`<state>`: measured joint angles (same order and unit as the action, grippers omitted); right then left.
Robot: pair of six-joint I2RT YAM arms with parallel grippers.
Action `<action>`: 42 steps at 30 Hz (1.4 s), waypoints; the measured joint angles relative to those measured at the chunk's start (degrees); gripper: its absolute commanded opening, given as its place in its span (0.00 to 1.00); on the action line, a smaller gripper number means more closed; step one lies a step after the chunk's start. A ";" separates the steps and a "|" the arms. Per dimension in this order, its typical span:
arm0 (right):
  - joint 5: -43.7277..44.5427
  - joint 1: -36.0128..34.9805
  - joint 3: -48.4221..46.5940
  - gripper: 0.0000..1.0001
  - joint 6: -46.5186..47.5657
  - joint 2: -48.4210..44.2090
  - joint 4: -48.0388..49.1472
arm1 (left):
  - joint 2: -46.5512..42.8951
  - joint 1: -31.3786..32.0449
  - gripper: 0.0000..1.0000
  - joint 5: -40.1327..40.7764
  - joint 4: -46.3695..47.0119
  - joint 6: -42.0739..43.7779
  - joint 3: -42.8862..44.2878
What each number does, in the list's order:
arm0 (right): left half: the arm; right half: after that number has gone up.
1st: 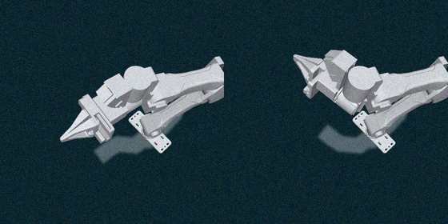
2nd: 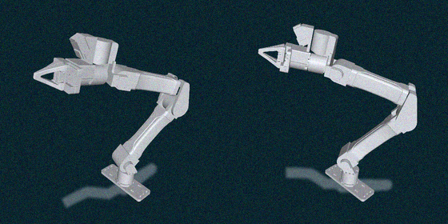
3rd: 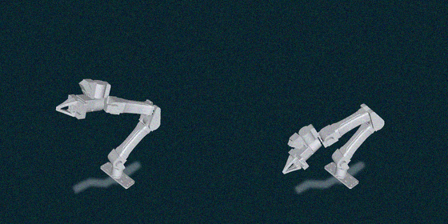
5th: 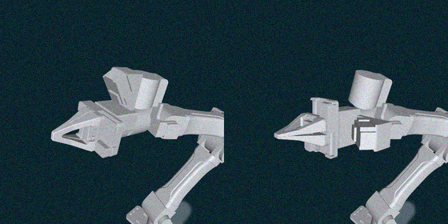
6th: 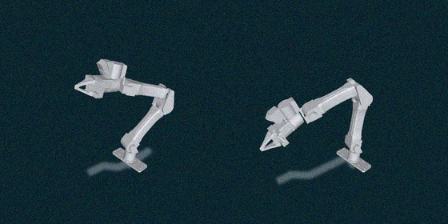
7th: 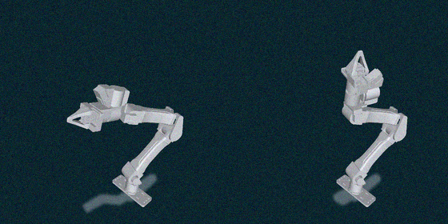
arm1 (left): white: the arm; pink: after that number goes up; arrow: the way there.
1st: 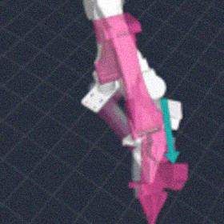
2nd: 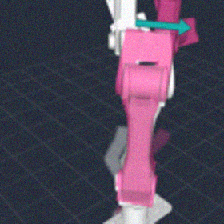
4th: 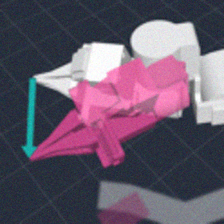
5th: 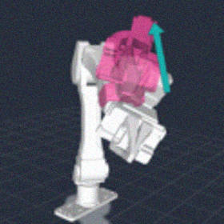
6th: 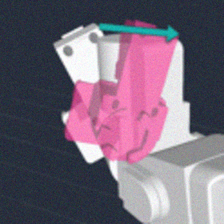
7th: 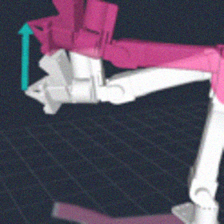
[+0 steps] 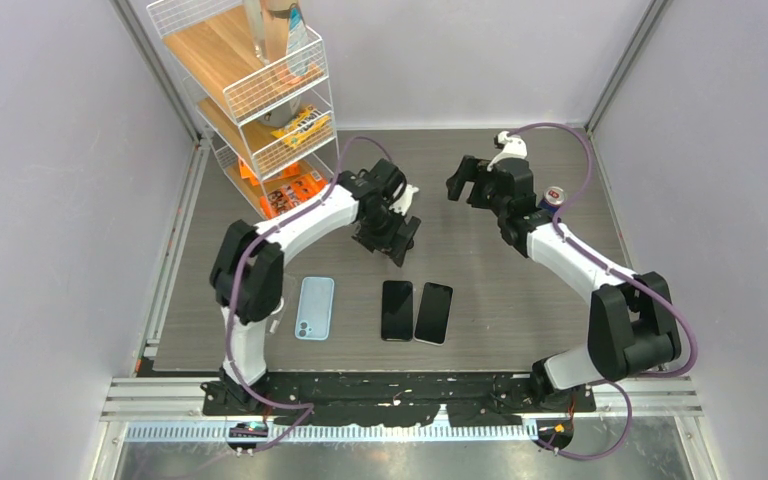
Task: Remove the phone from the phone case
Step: Pick up the phone at the center of the board.
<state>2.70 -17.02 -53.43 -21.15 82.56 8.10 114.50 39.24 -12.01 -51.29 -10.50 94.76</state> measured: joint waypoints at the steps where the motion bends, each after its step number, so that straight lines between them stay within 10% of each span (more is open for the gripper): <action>1: 0.02 -0.02 0.00 0.95 0.31 0.11 0.07 | -1.79 0.00 0.84 0.55 0.66 0.70 -1.44; 20: 4.15 -21.44 -12.70 0.95 12.26 19.63 -6.40 | -47.71 -3.08 0.96 10.82 14.60 18.58 -35.69; 42: 13.33 -26.91 -21.59 0.95 16.85 28.98 -17.31 | -52.92 -3.54 0.96 12.26 14.36 21.55 -38.23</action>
<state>16.03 -43.92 -75.02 -4.29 111.55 -9.21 61.58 35.70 0.25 -36.93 11.05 56.53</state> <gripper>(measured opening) 0.955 0.962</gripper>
